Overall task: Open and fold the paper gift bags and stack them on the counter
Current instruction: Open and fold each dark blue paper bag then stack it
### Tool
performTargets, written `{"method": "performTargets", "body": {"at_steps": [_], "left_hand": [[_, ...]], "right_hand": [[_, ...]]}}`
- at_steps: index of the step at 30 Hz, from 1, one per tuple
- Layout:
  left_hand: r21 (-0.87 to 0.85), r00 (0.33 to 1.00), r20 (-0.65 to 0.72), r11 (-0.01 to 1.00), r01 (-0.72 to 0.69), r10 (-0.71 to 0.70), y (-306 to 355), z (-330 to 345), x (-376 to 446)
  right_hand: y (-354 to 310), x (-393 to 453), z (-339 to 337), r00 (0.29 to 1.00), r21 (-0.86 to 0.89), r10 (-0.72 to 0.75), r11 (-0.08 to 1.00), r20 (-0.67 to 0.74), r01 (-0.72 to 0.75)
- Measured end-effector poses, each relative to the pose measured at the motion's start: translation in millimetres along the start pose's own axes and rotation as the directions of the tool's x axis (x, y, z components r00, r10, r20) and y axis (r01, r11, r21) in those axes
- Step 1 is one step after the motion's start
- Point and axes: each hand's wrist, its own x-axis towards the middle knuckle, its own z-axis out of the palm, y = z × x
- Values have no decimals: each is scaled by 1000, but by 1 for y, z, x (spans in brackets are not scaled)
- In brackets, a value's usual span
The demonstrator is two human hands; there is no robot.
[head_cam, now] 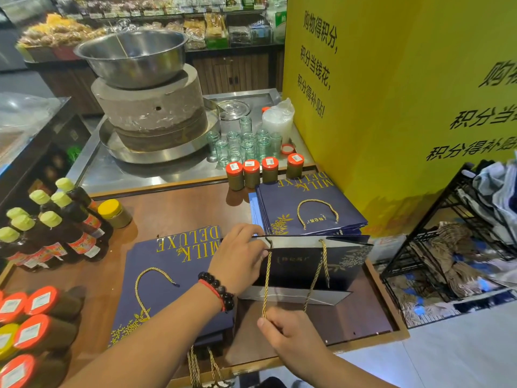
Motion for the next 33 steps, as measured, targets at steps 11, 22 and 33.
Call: {"method": "performTargets", "body": {"at_steps": [11,22,33], "left_hand": [[-23,1000,22,1000,19,-18,-3,4,2],[-36,999,42,999,-5,7,-8,5,3],[-77,999,-8,996,-52,51,2,0,-16]], "right_hand": [[13,-5,-3,997,-98,-71,993,-2,71],[-12,10,-45,910,-527,-405,796,-94,299],[-40,101,-146,951,-615,309,747,-15,-253]]}}
